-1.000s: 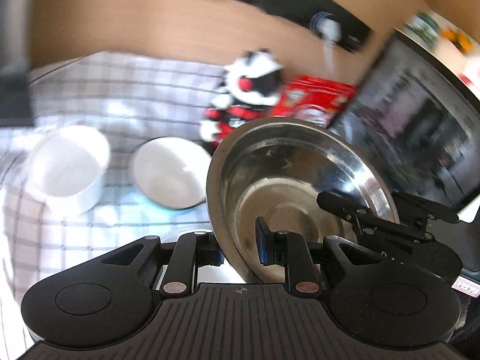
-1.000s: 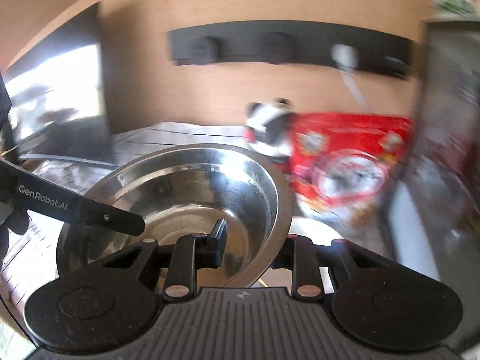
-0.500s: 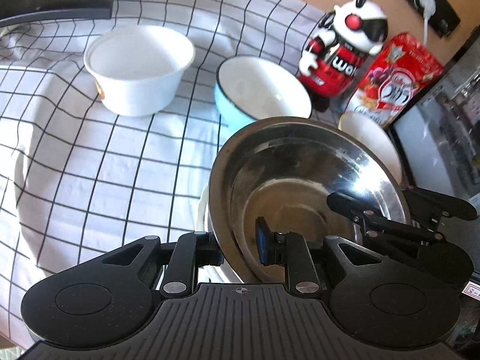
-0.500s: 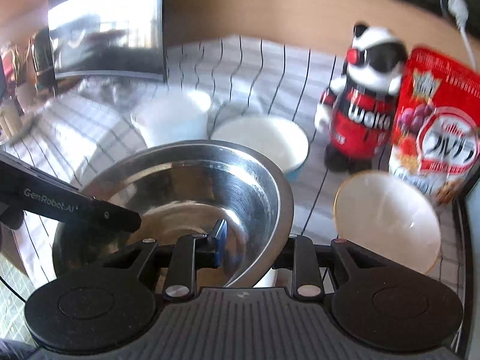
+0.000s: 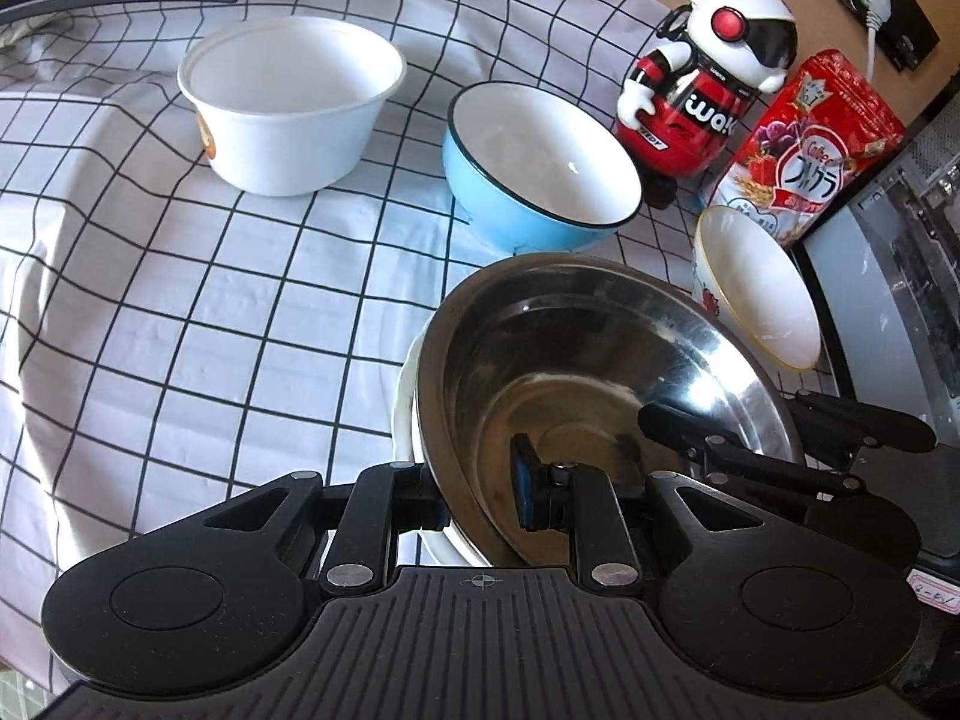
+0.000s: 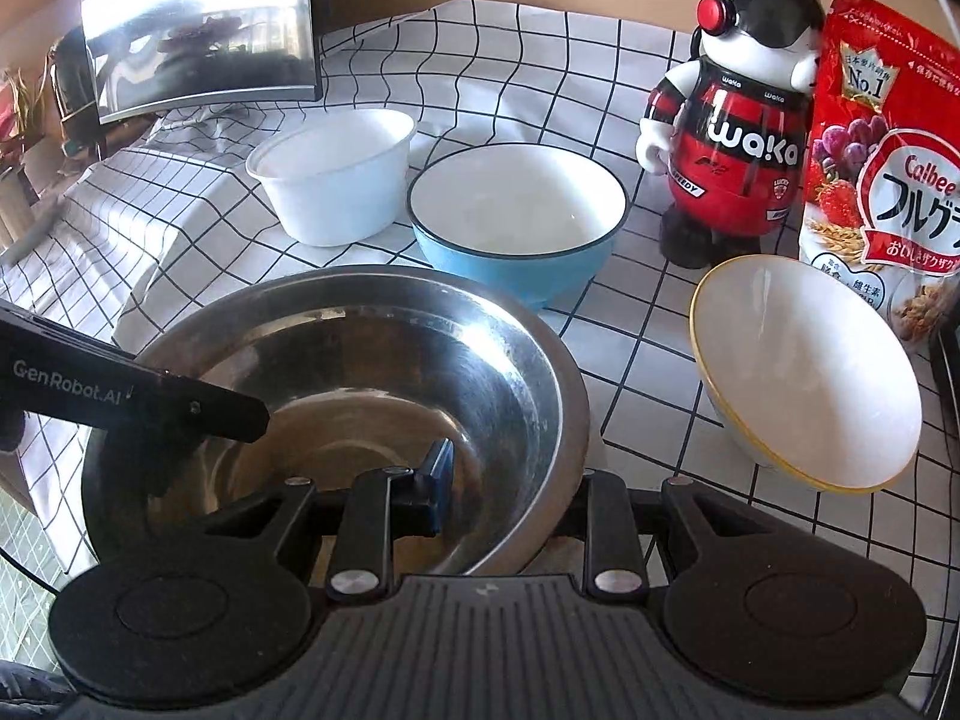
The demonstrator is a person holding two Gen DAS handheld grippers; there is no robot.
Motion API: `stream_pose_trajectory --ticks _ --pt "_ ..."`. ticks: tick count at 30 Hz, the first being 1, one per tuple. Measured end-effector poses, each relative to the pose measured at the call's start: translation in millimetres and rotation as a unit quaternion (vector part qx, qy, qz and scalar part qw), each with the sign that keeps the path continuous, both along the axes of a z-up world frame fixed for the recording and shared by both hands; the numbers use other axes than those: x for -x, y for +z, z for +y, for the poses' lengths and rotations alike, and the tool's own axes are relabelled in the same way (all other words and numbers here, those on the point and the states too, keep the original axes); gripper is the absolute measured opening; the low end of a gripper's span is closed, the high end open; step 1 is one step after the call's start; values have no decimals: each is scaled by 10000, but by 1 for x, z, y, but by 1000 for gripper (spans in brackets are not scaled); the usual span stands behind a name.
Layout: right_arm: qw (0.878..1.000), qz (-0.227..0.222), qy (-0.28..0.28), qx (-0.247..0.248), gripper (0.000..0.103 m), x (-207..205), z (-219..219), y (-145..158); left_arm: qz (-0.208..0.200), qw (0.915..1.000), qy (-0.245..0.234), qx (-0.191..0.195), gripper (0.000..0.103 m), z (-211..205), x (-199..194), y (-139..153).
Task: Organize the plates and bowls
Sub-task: 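Lower the steel bowl into the white bowl with both grippers and release, then move both tools to the yellow-rimmed bowl and grip its rim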
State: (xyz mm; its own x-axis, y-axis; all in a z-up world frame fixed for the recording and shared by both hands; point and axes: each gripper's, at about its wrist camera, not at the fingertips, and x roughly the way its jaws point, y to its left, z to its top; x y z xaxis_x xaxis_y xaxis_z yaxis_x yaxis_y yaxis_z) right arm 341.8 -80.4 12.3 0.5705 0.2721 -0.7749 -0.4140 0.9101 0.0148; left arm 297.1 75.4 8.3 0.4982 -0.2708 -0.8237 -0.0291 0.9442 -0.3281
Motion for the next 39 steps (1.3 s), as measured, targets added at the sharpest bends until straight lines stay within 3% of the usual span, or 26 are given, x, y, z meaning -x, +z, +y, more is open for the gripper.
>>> stream_pose_trajectory --ticks 18,22,27,33,35,39 --pt "9991 365 -85 -209 28 1 -8 4 156 9987 -2 488 23 21 4 10" --pt "9977 480 -120 -464 39 4 -13 9 98 9988 -70 485 24 23 4 10" --pt "9945 734 -308 -681 43 3 -16 13 91 9990 -39 428 24 27 5 8" --pt "9962 674 -315 -443 50 10 -9 22 132 9990 -74 429 24 31 6 1" --pt "9969 617 -405 -257 60 12 -7 24 105 9987 -106 480 24 33 7 0" --pt "9961 576 -660 -82 61 14 -10 26 -6 9982 -163 575 24 40 6 5"
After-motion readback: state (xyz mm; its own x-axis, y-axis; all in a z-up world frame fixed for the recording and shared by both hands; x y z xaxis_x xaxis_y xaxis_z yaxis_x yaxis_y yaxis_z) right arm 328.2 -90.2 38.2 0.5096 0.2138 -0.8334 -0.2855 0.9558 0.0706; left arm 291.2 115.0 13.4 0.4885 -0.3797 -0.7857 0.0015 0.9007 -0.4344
